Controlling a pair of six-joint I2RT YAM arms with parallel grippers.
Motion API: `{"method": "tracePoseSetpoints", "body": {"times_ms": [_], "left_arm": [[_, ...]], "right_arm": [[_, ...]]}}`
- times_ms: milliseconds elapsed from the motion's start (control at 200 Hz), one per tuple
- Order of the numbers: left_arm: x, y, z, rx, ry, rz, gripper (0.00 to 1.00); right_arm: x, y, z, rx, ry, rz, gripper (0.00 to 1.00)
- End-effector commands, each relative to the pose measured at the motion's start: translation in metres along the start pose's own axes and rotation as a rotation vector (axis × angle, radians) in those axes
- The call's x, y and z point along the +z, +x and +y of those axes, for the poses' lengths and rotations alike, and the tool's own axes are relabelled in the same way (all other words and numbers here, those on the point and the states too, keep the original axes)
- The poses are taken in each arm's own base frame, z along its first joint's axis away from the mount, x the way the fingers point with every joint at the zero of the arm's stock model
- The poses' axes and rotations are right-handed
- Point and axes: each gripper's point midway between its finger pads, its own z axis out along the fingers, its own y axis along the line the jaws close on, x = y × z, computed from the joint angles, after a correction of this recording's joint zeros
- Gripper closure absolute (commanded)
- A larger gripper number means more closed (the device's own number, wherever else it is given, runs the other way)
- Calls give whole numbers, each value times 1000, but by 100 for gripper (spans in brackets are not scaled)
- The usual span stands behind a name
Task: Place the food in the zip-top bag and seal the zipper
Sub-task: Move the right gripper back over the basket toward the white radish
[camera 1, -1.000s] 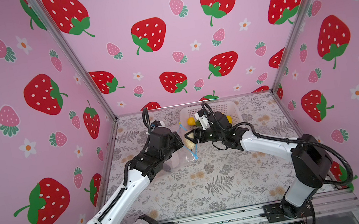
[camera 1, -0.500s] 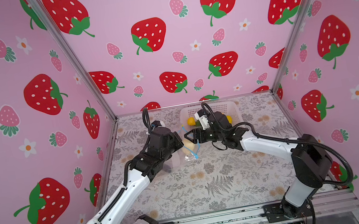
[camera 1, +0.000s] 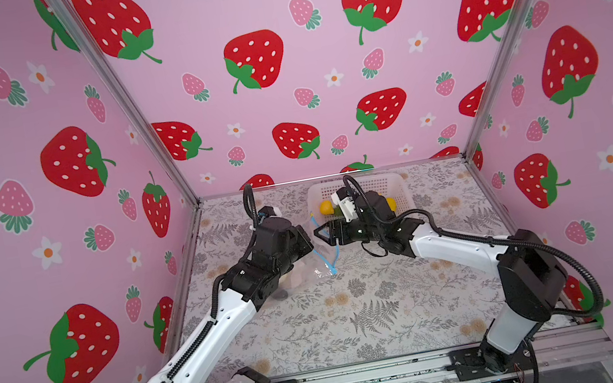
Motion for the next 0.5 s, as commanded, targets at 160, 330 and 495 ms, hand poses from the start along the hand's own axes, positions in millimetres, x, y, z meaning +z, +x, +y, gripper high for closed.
{"method": "tracePoseSetpoints", "body": {"times_ms": [160,330,495], "left_arm": [[-8,-14,-7,-8,22,-49,100],[-6,-12,-4,-5,13,-45,100],[-4,-11,0,0,-2,-45,100]], "right_arm": [[-4,-18,11,-52,9,-35,27],[-22,-39,6,-138,102,-90,28],[-37,-56,-22,-230,250,-100,30]]}}
